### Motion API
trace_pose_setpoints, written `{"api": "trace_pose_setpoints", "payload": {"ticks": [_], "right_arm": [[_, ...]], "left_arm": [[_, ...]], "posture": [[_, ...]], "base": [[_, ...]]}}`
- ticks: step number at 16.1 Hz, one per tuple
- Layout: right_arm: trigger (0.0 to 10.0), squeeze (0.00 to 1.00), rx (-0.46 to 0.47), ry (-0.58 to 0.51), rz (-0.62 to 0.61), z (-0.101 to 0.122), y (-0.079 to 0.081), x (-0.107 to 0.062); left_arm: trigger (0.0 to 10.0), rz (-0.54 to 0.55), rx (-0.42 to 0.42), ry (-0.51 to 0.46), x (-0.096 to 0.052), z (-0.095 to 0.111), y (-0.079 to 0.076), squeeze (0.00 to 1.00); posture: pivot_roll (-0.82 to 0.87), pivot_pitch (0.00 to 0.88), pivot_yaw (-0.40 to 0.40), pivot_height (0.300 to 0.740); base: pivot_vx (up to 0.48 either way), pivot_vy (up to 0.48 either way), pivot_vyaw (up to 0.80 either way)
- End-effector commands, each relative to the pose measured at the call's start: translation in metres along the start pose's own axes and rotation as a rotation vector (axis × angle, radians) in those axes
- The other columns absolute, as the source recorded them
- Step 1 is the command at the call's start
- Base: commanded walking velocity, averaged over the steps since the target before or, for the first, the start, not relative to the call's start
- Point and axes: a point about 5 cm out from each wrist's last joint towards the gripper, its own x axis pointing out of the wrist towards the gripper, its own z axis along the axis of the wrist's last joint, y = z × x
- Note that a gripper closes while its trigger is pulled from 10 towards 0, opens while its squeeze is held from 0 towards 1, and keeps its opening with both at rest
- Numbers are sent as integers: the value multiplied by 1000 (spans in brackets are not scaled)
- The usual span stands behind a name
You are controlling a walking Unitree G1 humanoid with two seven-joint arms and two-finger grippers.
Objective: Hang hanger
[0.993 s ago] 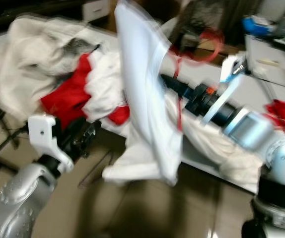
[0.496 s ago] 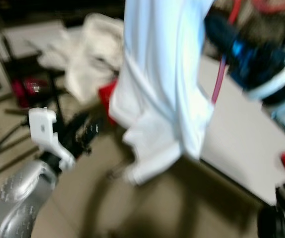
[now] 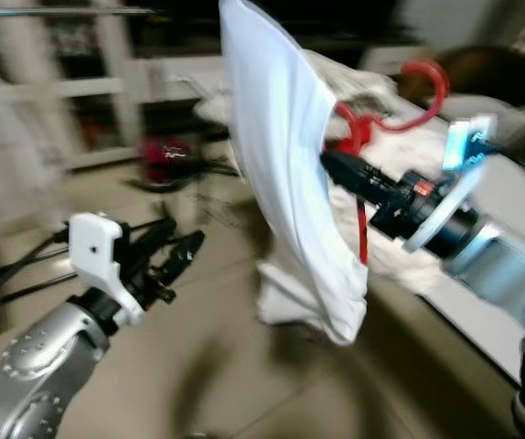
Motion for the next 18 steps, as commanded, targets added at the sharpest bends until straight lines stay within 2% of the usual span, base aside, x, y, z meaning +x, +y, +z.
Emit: {"api": "trace_pose_setpoints", "payload": {"ticks": [1,2,3,6,7,8,12,17,18], "right_arm": [[10000,0,-37,7,-64,-4,-9,1],[10000,0,-47,75,-107,-25,-15,0],[10000,0,-66,121,-122,-36,-18,-1],[10000,0,-140,208,-148,-58,-25,-6],[10000,0,-184,252,-227,-65,-36,-10],[10000,0,-194,268,-257,-67,-43,-13],[10000,0,-199,219,-252,-68,-45,-16],[10000,0,-250,231,-349,-68,-54,-9],[10000,0,-189,263,-422,-67,-62,-8]], "left_arm": [[10000,-28,17,26,0,-2,-4,0],[10000,-40,32,42,1,-4,-4,0],[10000,-39,34,43,2,-4,-4,0],[10000,-36,39,53,2,-5,-5,0],[10000,-21,53,66,2,-7,-3,0],[10000,0,64,66,3,-7,1,0],[10000,10,79,50,5,-6,2,0],[10000,-7,112,13,22,4,5,0],[10000,-21,109,3,29,9,5,0]], "posture": [[46,0,-90,740],[45,0,-79,740],[46,0,-79,740],[47,0,-81,740],[46,0,-82,740],[45,0,-82,740],[41,0,-83,740],[43,0,-92,740],[43,0,-91,740]], "base": [[0,0,800],[0,0,800],[0,0,800],[0,0,800],[0,0,800],[0,0,800],[0,0,800],[0,0,800],[0,0,0]]}}
